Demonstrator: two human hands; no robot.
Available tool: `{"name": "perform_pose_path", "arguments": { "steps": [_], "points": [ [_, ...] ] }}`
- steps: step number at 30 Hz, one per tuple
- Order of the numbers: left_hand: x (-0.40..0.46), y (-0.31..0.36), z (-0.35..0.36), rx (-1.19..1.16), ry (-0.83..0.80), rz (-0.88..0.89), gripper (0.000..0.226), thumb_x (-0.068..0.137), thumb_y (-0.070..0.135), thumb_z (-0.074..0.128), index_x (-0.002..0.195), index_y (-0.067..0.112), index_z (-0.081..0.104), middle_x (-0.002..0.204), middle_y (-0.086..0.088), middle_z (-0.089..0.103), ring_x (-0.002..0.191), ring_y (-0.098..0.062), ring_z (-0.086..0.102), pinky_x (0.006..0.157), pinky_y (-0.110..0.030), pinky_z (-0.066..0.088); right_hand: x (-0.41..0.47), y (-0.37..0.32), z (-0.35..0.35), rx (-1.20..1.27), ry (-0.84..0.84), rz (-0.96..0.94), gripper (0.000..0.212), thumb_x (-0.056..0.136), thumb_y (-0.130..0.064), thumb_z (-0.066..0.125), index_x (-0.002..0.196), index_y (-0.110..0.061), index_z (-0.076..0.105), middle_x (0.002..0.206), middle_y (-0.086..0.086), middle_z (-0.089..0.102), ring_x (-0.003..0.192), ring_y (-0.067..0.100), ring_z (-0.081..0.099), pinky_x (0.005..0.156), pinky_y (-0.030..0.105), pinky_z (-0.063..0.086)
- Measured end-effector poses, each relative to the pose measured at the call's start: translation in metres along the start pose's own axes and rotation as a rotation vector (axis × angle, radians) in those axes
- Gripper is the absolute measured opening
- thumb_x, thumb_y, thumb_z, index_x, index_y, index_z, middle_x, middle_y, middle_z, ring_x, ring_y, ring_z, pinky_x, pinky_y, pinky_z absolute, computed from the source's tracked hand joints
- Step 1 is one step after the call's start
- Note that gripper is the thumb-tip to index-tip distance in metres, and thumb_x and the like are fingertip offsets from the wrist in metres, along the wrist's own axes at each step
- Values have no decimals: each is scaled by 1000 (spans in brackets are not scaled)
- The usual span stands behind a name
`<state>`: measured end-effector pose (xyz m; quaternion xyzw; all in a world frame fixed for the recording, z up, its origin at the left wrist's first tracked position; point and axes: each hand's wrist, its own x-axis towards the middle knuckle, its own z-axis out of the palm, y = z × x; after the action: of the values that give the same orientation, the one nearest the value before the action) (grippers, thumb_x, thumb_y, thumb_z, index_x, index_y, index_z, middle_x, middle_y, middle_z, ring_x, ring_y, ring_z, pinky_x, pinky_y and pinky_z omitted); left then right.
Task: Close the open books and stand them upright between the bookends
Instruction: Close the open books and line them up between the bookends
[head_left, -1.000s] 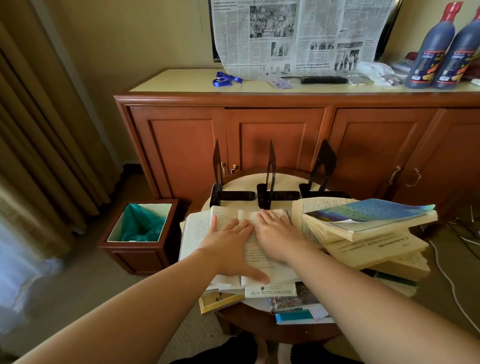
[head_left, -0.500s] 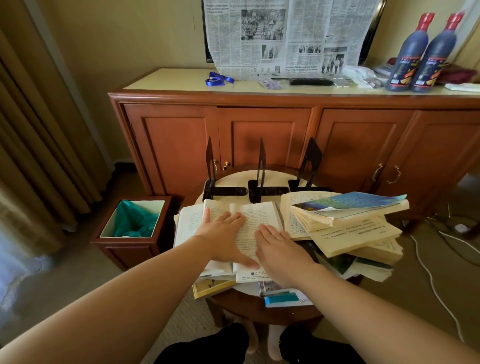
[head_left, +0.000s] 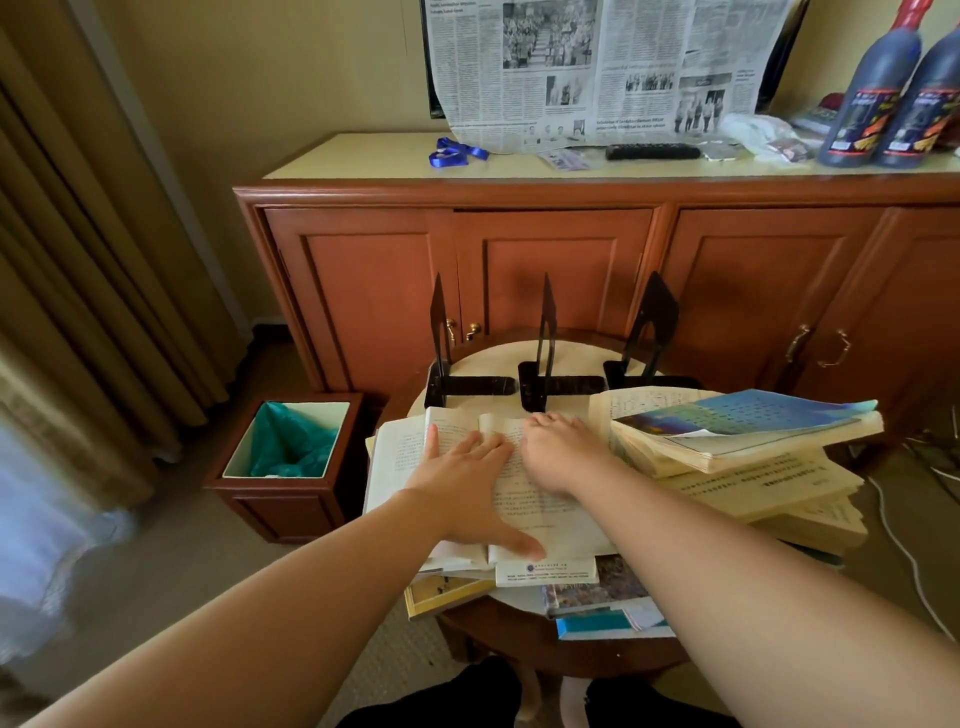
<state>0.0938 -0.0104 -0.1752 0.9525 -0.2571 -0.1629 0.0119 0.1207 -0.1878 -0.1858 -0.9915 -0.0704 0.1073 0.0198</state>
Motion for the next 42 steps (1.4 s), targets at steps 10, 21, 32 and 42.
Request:
{"name": "perform_pose_path", "arguments": {
  "steps": [10, 21, 32, 42],
  "points": [
    [-1, 6, -9, 65, -17, -7, 149, 50, 108, 49, 168, 30, 4, 176, 11, 4, 162, -18, -1, 124, -67, -11, -78, 5, 21, 54, -13, -125, 68, 111, -22, 34, 164, -11, -6, 173, 7, -14, 158, 24, -16, 129, 50, 0],
    [-22, 5, -2, -236, 242, -260, 140, 58, 105, 48, 167, 30, 2, 175, -1, -11, 161, -27, -9, 124, -64, -8, -99, 1, 4, 236, -42, -111, 62, 112, -39, 29, 166, -15, 9, 174, 3, -5, 159, 16, -10, 128, 45, 0],
    [-38, 8, -15, -1007, 214, -291, 67, 104, 69, 32, 156, 29, 46, 160, -3, 47, 147, -27, 43, 122, -46, 32, -106, -1, -1, 645, -1, 80, 104, 76, -100, 14, 162, -44, -7, 172, -9, 19, 157, 31, 19, 125, 55, 23],
    [-32, 26, -18, -1144, 136, -85, 56, 112, 54, 23, 163, 33, 31, 157, 4, 50, 146, -13, 39, 124, -41, 23, -118, 1, -16, 820, 76, 21, 103, 88, -78, 56, 165, -37, 3, 168, -1, 31, 151, 22, 35, 116, 41, 34]
  ]
}}
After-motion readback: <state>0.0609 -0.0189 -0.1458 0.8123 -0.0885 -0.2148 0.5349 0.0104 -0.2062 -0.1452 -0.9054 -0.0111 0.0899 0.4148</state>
